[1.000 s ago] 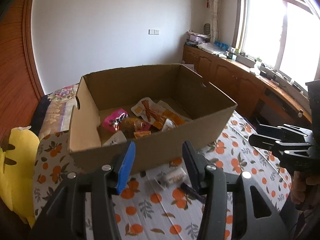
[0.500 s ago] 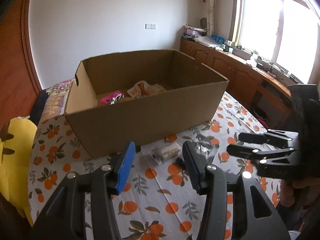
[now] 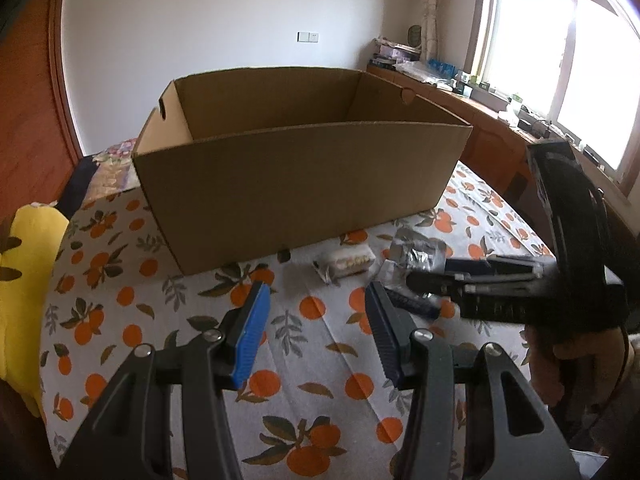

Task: Organize snacks
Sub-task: 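Move both open grippers back toward the silver packets on the table, then grasp the clear wrapped cake with the left gripper while the right gripper grasps the silver pouch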

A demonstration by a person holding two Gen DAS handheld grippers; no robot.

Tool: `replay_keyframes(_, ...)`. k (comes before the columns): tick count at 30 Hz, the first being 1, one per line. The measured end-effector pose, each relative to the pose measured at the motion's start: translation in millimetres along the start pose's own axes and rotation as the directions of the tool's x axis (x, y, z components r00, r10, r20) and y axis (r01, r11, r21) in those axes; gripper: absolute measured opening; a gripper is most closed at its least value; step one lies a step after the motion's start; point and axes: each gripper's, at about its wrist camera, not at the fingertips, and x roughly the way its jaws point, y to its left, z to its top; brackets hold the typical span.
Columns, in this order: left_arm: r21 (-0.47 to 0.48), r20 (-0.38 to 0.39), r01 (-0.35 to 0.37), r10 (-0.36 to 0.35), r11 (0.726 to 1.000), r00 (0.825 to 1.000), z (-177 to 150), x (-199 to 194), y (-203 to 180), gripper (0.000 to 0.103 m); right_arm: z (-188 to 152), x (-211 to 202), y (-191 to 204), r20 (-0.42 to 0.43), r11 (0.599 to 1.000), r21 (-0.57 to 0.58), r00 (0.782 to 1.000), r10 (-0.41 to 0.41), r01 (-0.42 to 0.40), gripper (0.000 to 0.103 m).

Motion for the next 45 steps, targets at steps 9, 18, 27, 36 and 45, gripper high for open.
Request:
replay_keyframes(9, -0.025, -0.007, 0.005, -0.005, 1.0, 1.0, -4, 7, 5, 0.05, 18, 10, 3, 0.008, 0.997, -0.041, 0.998, -0.065, 0.066, 0.059)
replay_keyframes(18, -0.047, 0.013, 0.009, -0.009, 0.999, 1.0, 7, 17, -1, 0.05, 15, 17, 16, 0.011, 0.964, -0.182, 0.981, -0.196, 0.194, 0.046)
replay_keyframes(27, -0.133, -0.031, 0.013, -0.018, 0.991, 0.999, 15, 44, -11, 0.05, 5, -4, -10, -0.013, 0.973, -0.171, 0.987, -0.163, 0.159, 0.045)
replay_keyframes(36, -0.249, -0.054, -0.087, 0.076, 0.965, 0.996, 19, 74, -13, 0.05, -8, -11, -16, 0.071, 0.964, -0.214, 0.987, -0.144, 0.156, 0.046)
replay_keyframes(45, -0.335, -0.066, -0.091, 0.074, 0.938, 0.995, 25, 94, -16, 0.05, -8, -11, -19, 0.078, 0.965, -0.219, 0.989, -0.129, 0.143, 0.046)
